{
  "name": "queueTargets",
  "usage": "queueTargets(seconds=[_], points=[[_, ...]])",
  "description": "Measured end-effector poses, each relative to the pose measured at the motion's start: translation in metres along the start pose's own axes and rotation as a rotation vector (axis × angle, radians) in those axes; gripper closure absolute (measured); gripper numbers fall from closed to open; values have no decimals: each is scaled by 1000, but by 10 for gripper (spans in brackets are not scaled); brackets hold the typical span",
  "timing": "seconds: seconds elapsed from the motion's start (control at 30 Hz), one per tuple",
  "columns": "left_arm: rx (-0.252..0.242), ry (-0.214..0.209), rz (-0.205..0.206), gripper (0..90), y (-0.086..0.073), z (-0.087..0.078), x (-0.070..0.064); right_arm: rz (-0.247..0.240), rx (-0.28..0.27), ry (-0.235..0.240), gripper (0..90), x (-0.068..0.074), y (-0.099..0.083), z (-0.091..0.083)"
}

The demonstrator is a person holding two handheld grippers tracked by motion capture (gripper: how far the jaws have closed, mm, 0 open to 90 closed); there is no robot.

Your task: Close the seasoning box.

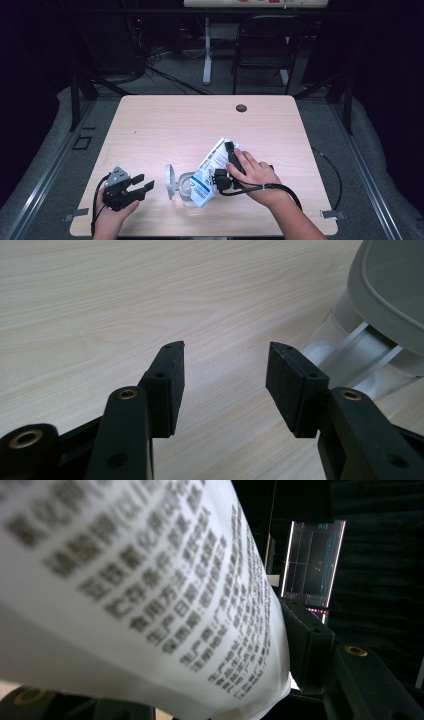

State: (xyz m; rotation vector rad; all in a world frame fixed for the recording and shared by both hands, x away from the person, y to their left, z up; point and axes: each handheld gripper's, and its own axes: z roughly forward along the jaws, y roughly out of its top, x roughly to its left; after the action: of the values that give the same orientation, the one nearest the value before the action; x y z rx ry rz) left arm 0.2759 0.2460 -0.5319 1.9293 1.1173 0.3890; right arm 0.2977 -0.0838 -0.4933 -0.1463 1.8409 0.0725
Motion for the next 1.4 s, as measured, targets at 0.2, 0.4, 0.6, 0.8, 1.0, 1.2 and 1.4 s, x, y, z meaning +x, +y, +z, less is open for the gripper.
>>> queueTargets(seconds=[0.2,0.4,0.6,0.8,1.0,1.2,1.4], points=[[5,2,0,502,0,0,0,-7,8,1,487,-1,0,-1],[1,-1,1,502,0,0,0,0,-1,-2,488,0,0,0],[1,-1,1,502,0,0,0,-11,12,2,489,-1,0,-1],[0,0,0,502,0,0,0,-12,11,-2,489,-1,0,-1],[1,-1,2,503,0,0,0,-12,11,-4,490,-1,0,-2],[-1,0,0,503,0,0,0,-13,11,-4,491,-1,0,-2],[1,-1,2,502,0,0,0,-15,10,-4,492,-1,0,-2]])
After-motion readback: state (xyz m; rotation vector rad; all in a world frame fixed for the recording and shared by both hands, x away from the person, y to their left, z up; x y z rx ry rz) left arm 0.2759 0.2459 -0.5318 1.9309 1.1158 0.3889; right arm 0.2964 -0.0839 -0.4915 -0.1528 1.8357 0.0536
